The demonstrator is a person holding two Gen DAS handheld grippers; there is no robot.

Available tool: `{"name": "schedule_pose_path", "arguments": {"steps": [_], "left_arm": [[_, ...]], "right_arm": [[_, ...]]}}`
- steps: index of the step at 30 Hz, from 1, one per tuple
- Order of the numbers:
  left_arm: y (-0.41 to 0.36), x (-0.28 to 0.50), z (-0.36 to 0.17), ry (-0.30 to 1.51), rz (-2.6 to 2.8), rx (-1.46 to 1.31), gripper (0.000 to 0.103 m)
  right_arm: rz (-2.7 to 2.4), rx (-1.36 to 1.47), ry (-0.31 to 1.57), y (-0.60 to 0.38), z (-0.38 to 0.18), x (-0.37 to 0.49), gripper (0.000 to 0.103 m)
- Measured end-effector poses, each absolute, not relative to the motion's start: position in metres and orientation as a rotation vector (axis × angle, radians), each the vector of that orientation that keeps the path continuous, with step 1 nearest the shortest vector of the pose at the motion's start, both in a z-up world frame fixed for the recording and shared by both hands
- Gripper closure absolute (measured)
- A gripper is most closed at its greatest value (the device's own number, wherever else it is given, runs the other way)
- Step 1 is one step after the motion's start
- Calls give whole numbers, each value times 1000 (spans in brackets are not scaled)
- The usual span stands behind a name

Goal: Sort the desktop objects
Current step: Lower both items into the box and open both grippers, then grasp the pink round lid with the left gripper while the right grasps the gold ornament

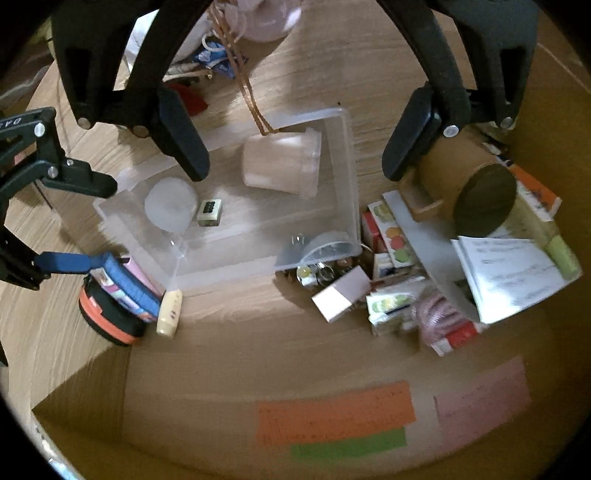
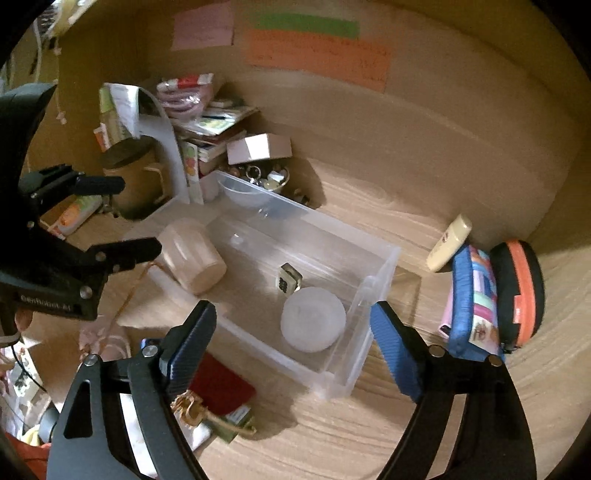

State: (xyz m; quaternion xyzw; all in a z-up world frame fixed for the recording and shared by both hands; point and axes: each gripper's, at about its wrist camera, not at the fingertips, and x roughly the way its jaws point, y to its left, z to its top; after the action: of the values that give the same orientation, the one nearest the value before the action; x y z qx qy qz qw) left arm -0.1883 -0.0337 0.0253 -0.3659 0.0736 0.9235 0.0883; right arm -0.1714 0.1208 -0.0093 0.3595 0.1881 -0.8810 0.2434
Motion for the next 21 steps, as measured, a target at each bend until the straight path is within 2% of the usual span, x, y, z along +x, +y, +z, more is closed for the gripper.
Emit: {"name": "schedule_pose_path", "arguments": {"steps": [13,21], "left_arm": [[-39,-123,51,247,2832,-940,5],[-52,-95,50,177,2838,-913,3]], "right_arm": [[-2488,824,571,131,19,-108,17],[-2526,790,407,157,21,-84,17]]}}
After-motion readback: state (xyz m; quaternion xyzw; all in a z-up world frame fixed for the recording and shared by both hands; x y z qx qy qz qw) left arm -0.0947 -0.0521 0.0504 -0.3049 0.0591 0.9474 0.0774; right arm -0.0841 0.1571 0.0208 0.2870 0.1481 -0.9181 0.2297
